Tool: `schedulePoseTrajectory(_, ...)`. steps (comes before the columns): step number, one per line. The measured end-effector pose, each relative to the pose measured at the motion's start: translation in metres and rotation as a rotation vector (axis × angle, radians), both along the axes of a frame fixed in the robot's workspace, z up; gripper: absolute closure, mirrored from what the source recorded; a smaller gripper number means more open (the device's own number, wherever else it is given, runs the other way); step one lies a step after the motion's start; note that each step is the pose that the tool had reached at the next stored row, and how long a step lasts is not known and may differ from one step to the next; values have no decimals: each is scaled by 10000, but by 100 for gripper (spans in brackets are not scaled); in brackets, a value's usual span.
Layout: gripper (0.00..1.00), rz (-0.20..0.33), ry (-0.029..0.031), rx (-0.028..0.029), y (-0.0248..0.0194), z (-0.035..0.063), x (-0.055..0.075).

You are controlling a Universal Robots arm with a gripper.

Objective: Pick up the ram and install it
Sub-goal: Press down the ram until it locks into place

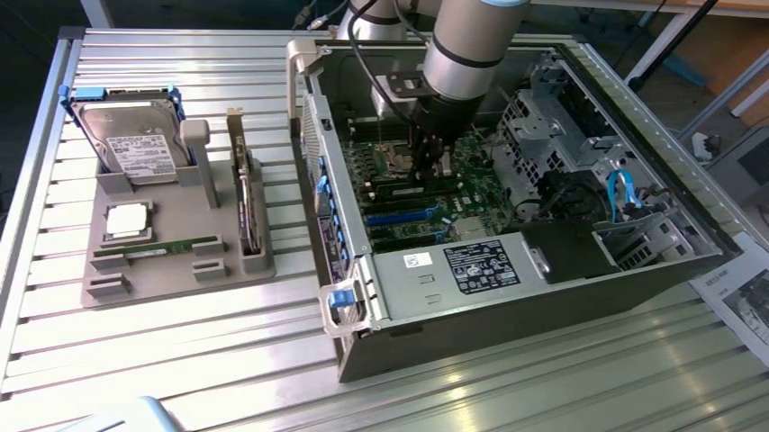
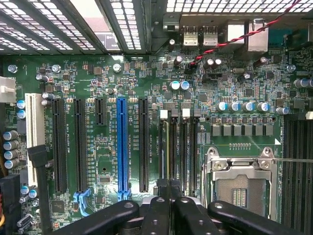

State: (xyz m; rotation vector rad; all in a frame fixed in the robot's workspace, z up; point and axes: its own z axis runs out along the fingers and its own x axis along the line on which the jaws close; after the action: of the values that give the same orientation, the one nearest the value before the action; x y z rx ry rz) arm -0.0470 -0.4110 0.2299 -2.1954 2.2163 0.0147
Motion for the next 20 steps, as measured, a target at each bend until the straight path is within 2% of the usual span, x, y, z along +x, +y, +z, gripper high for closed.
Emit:
schedulePoseTrajectory(4, 90, 0, -4, 8, 1, 13, 0)
schedulePoseTrajectory(5, 90, 0, -10, 19, 3, 33, 1)
schedulePoseTrajectory(6, 90, 0, -1, 2, 1, 61, 0)
schedulePoseTrajectory(9, 90, 0, -1, 2, 0, 120, 0)
schedulePoseTrajectory(14, 90, 1, -1, 1, 0, 121, -2)
schedulePoseTrajectory(20, 90, 0, -65, 1, 0, 121, -71)
